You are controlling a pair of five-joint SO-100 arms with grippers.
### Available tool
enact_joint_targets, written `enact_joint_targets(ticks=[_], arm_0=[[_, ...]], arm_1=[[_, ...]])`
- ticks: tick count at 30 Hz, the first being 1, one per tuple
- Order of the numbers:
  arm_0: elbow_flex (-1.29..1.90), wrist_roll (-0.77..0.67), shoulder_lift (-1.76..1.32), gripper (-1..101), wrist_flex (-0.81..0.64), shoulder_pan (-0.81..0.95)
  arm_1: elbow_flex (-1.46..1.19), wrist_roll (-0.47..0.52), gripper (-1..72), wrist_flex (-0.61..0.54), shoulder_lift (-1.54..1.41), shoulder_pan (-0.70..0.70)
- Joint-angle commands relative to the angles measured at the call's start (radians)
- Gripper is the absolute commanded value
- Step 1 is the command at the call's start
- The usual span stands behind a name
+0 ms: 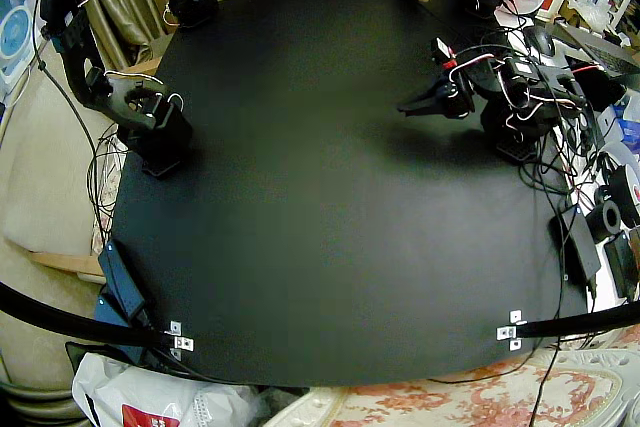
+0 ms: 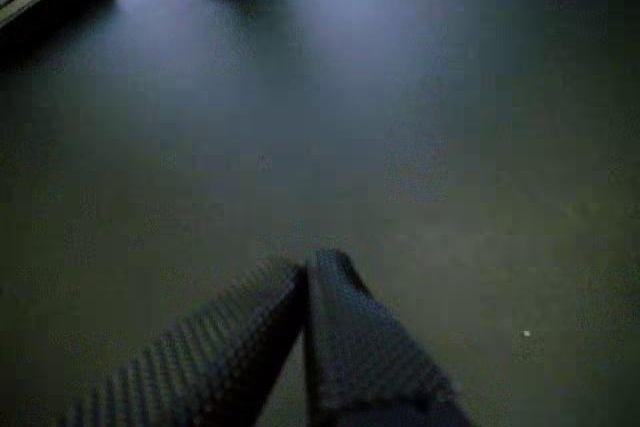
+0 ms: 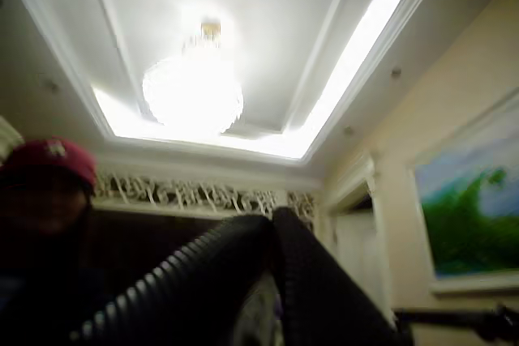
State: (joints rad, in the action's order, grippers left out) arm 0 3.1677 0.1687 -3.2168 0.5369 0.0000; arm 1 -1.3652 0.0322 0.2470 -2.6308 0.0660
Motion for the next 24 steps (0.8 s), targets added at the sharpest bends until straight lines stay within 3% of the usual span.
enact_joint_targets(ticks=[1, 2, 3, 4, 5, 6, 9, 11, 14, 17, 21, 24], arm_0=[[0.015, 0.009, -0.025, 0, 0.006, -0.015], [0.015, 0.015, -0.025, 0, -0.006, -0.017], [0.015, 0.018, -0.025, 0, -0.021, -0.018], [0.015, 0.018, -0.025, 0, -0.025, -0.018], [0.015, 0.018, -0.025, 0, -0.029, -0.017], [0.015, 0.020, -0.025, 0, -0.043, -0.006], [0.015, 0.026, -0.025, 0, -0.049, -0.014], [0.015, 0.026, -0.025, 0, -0.037, -0.028], [0.015, 0.031, -0.025, 0, -0.018, -0.040], [0.015, 0.031, -0.025, 0, -0.003, -0.038], [0.015, 0.026, -0.025, 0, 0.011, -0.040], [0.015, 0.031, -0.025, 0, 0.063, -0.048]], arm_1=[[0.058, -0.025, -0.5, 0.117, 0.124, 0.342], [0.084, -0.057, -0.5, 0.141, 0.195, 0.491], [0.117, 0.003, -0.5, 0.167, 0.288, 0.537], [0.130, -0.003, -0.5, 0.196, 0.339, 0.572], [0.100, 0.077, -0.5, 0.195, 0.348, 0.489], [0.048, 0.222, -0.5, 0.201, 0.344, 0.368], [-0.014, 0.114, -0.5, 0.196, 0.376, 0.508], [-0.080, 0.025, -0.5, 0.328, 0.380, 0.549], [-0.032, 0.055, -0.5, 0.328, 0.356, 0.537], [-0.002, 0.064, -0.5, 0.302, 0.236, 0.503], [-0.296, -0.052, -0.5, 0.313, 0.129, 0.477], [-0.227, -0.018, -0.5, 0.290, 0.029, 0.270]])
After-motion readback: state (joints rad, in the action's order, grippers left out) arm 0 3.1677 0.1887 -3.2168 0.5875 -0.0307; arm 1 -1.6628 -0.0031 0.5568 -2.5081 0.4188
